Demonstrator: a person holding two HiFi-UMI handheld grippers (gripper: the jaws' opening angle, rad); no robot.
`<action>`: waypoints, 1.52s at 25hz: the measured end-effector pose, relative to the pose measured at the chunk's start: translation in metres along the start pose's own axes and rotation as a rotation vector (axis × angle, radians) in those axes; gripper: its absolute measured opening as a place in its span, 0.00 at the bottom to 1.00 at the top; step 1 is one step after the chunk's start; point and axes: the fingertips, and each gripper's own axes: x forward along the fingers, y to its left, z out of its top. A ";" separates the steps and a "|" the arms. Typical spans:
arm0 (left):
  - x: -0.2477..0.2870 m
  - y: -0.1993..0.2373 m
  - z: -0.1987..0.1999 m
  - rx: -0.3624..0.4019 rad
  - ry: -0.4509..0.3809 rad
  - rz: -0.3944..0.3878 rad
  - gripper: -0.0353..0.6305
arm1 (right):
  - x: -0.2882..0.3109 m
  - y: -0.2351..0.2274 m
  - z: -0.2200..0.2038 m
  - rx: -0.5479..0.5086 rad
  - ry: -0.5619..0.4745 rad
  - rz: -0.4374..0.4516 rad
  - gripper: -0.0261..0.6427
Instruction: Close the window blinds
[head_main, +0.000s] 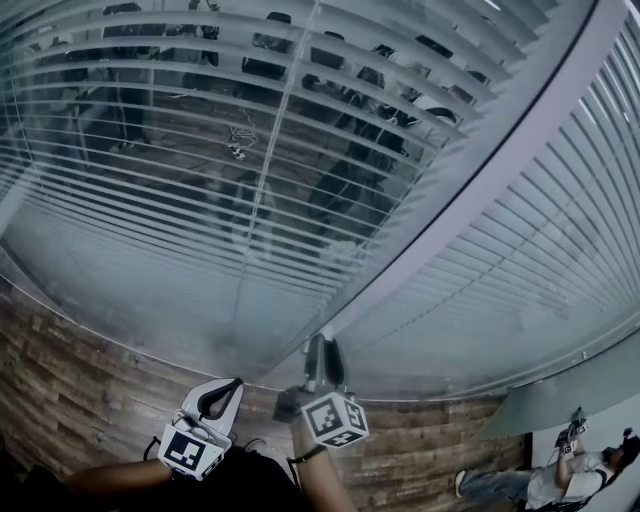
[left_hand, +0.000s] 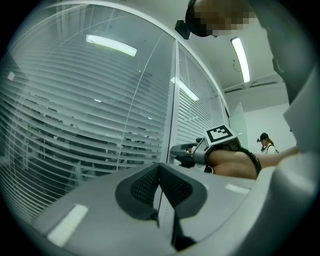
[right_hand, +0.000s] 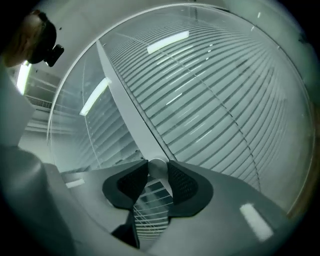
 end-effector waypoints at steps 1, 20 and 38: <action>0.000 0.000 0.004 -0.004 0.000 0.002 0.06 | 0.000 0.003 0.003 -0.064 0.017 -0.004 0.23; -0.013 -0.006 0.032 -0.025 -0.003 0.017 0.06 | -0.004 0.028 0.028 -0.213 0.006 -0.029 0.23; -0.010 -0.013 0.017 -0.046 0.013 0.007 0.06 | 0.002 0.028 0.013 -1.022 0.112 -0.124 0.23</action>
